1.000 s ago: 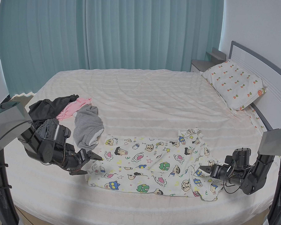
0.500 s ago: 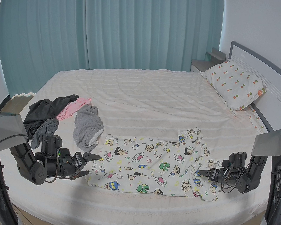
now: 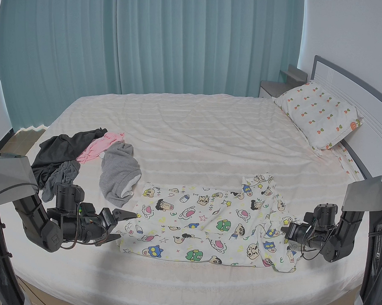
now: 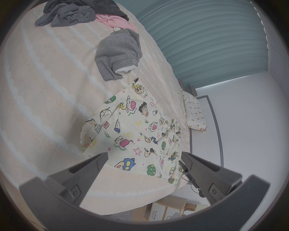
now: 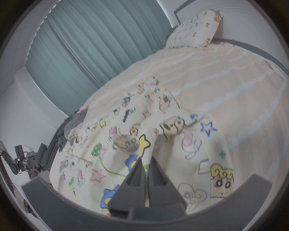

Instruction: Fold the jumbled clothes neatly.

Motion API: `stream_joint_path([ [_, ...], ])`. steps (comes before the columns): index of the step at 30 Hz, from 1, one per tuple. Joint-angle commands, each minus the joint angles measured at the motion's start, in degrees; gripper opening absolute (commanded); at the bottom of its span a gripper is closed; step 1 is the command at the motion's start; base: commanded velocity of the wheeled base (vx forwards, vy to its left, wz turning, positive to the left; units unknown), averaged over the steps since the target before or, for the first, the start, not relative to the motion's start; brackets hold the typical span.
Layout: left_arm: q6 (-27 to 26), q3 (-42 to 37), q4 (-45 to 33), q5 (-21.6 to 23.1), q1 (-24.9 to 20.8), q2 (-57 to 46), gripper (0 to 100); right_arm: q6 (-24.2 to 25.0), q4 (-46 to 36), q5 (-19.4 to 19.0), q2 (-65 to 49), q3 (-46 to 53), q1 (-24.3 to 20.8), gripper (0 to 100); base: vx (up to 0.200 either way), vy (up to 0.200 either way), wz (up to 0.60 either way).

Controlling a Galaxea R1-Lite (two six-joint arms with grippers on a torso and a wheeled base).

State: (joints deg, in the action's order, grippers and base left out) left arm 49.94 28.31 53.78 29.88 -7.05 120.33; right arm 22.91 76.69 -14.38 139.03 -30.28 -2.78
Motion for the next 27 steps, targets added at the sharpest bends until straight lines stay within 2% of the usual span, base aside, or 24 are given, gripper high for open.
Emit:
stream_joint_path([
  [1,-0.02,-0.18,0.27,0.00,-0.07,0.08,100,2.23,8.65,-0.29,-1.13,2.86,1.11,0,0.000,0.000,0.00],
  [4,-0.02,-0.27,0.27,0.00,-0.07,0.08,100,2.76,13.22,-1.79,-0.52,4.18,1.72,0,0.000,0.000,0.00],
  [15,-0.11,-0.53,0.44,0.00,-0.07,0.08,100,2.93,12.78,-3.28,-4.39,6.38,1.99,0,0.000,0.000,0.00],
  [16,-0.20,-0.53,0.44,0.00,-0.07,0.16,100,3.11,12.78,-6.53,-5.88,7.52,2.16,0,0.000,0.000,0.00],
  [20,-0.20,-0.53,0.53,0.00,-0.07,0.08,100,3.02,12.78,-8.20,-5.00,7.61,2.25,0,0.000,0.000,0.00],
  [24,-0.20,-0.53,0.44,0.00,-0.07,0.08,100,3.11,12.34,-8.29,-3.51,2.77,2.25,0,0.000,0.000,0.00],
  [27,-0.20,-0.62,0.53,-0.08,-0.07,0.08,100,3.02,7.95,-8.12,-3.68,-0.04,2.25,0,0.000,0.000,0.00],
])
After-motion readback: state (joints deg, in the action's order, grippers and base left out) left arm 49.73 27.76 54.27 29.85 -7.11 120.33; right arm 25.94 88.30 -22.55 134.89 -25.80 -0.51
